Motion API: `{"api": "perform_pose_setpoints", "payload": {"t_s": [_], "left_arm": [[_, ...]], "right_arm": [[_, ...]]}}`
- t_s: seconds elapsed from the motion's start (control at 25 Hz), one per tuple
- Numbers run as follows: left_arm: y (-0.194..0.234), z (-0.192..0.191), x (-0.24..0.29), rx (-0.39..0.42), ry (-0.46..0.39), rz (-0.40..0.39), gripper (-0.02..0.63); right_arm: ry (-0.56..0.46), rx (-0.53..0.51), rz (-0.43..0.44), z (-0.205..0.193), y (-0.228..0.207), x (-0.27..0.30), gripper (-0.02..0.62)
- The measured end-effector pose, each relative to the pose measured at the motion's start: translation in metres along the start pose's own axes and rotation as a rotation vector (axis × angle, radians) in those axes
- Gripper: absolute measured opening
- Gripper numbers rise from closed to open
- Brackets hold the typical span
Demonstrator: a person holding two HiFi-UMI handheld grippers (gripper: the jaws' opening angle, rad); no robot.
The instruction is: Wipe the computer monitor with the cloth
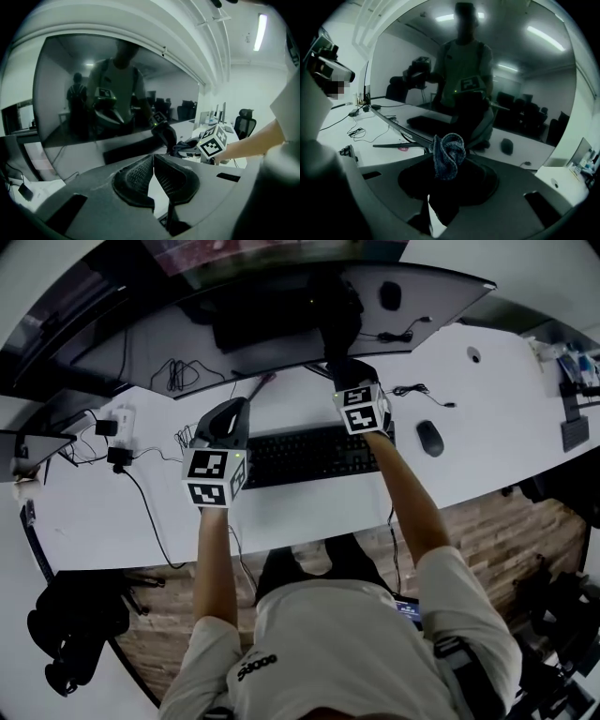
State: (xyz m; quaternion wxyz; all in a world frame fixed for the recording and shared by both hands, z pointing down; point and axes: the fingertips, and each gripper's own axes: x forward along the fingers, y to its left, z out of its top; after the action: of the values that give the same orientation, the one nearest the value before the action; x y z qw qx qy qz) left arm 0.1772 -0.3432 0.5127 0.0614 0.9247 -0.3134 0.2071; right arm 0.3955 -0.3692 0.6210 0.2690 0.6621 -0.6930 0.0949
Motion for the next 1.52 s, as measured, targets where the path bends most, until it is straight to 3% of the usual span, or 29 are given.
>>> {"api": "perform_pose_setpoints", "payload": {"t_s": [0.44,0.6,1.0,1.24,1.52], "left_arm": [[-0.083,0.015,0.069,0.017,0.013,-0.052,0.020],[-0.103,0.021,0.080,0.021,0.012,-0.054,0.020],[-0.113,0.034,0.076,0.036,-0.007,-0.025,0.020],[-0.117,0.033,0.070,0.046,0.000,-0.025,0.019],[-0.127,0.042,0.065,0.054,-0.019,-0.036,0.020]], "right_arm": [[0.024,0.144,-0.100,-0.056,-0.140,-0.030,0.100],[0.029,0.291,-0.099,-0.071,-0.175,-0.035,0.098],[0.046,0.303,-0.107,-0.079,-0.196,-0.040,0.097],[0.063,0.276,-0.178,-0.081,-0.211,-0.046,0.095],[-0.054,0.304,-0.139,-0.041,-0.228,-0.068,0.094]]}}
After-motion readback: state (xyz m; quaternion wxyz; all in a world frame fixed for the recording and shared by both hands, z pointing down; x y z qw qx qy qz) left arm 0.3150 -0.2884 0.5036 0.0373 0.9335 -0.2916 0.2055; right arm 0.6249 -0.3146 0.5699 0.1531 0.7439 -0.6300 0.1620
